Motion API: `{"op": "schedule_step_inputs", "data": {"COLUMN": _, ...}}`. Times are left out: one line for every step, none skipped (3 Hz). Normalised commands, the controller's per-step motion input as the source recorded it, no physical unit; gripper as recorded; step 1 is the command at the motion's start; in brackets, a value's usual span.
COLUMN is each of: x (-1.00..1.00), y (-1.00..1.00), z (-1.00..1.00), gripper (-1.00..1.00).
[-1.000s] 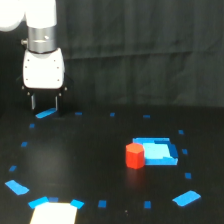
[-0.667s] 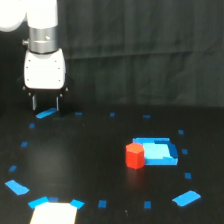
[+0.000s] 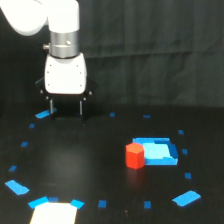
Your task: Pick up the red object from the table
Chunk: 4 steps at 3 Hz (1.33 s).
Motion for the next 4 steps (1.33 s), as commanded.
{"op": "schedule_step_inputs", "data": {"x": 1.00, "y": -0.63, "z": -0.32, "gripper": 0.95}}
{"op": "schedule_step_inputs", "data": {"x": 1.00, "y": -0.37, "z": -0.25, "gripper": 1.00}}
{"op": "schedule_step_inputs", "data": {"x": 1.00, "y": -1.00, "z": -0.98, "gripper": 1.00}}
{"op": "schedule_step_inputs", "data": {"x": -0.44, "y": -0.89, "z": -1.00, "gripper": 1.00}}
